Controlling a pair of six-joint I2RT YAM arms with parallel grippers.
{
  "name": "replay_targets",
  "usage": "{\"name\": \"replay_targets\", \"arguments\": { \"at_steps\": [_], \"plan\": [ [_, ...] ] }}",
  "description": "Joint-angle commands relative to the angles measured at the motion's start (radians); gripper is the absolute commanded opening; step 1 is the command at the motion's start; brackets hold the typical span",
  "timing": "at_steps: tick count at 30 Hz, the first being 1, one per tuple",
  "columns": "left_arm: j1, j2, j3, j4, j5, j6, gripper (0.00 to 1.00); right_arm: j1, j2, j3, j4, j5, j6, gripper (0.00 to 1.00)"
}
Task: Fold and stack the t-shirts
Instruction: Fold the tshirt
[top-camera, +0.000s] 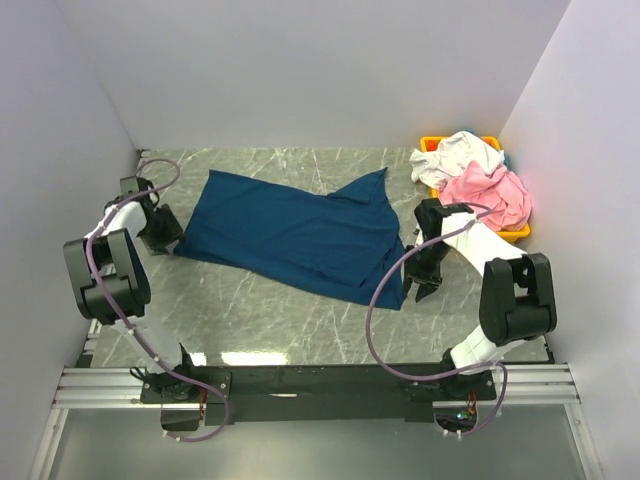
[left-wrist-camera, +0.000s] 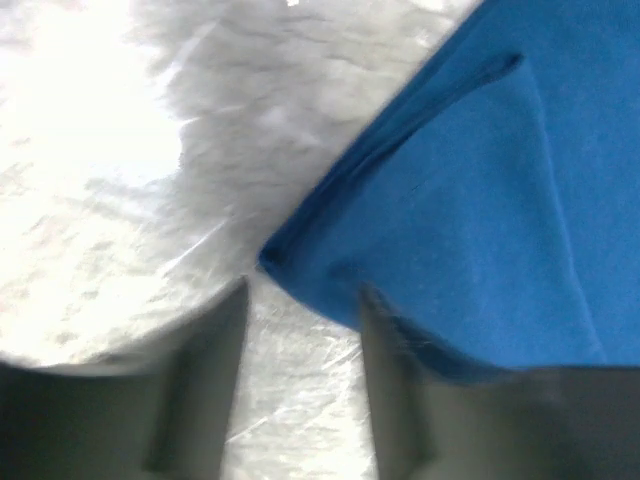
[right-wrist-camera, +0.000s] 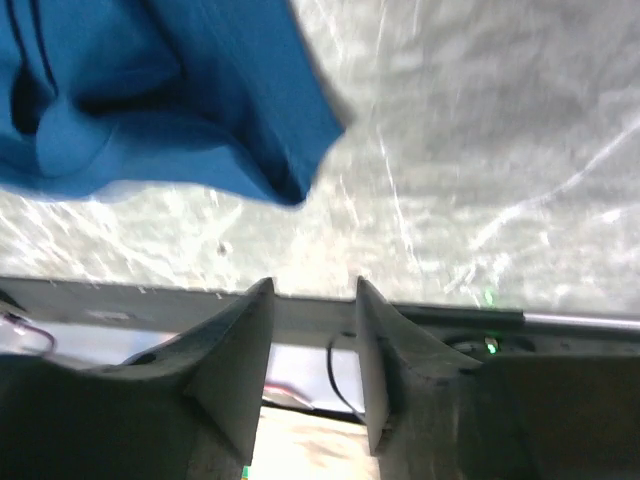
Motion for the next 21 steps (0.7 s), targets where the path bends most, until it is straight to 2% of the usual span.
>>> {"name": "replay_targets", "arguments": {
  "at_steps": [1,4,9,11,14,15,21],
  "plan": [
    [0.011,-0.088,0.002,-0.027,-0.074,-0.017,0.61,0.033,-0.058,0.067,-0.105,0.049,0.001,0.47],
    [0.009,-0.122,0.024,-0.039,-0.073,-0.033,0.67,0.05,-0.049,0.184,-0.168,0.069,-0.005,0.52],
    [-0.044,-0.136,0.076,-0.027,-0.035,-0.059,0.67,0.106,0.018,0.372,-0.165,0.063,-0.04,0.52],
    [-0.111,-0.122,0.096,-0.018,-0.039,-0.07,0.68,0.16,0.072,0.399,-0.127,0.022,-0.048,0.51],
    [-0.156,-0.082,0.099,0.014,0.014,-0.109,0.7,0.238,0.144,0.42,-0.048,-0.027,-0.051,0.5],
    [-0.156,-0.062,0.093,0.027,0.071,-0.143,0.7,0.255,0.161,0.419,-0.029,-0.037,-0.048,0.5],
    [-0.156,-0.025,0.048,0.099,0.172,-0.203,0.7,0.32,0.267,0.38,0.086,-0.058,-0.025,0.5]
  ]
}}
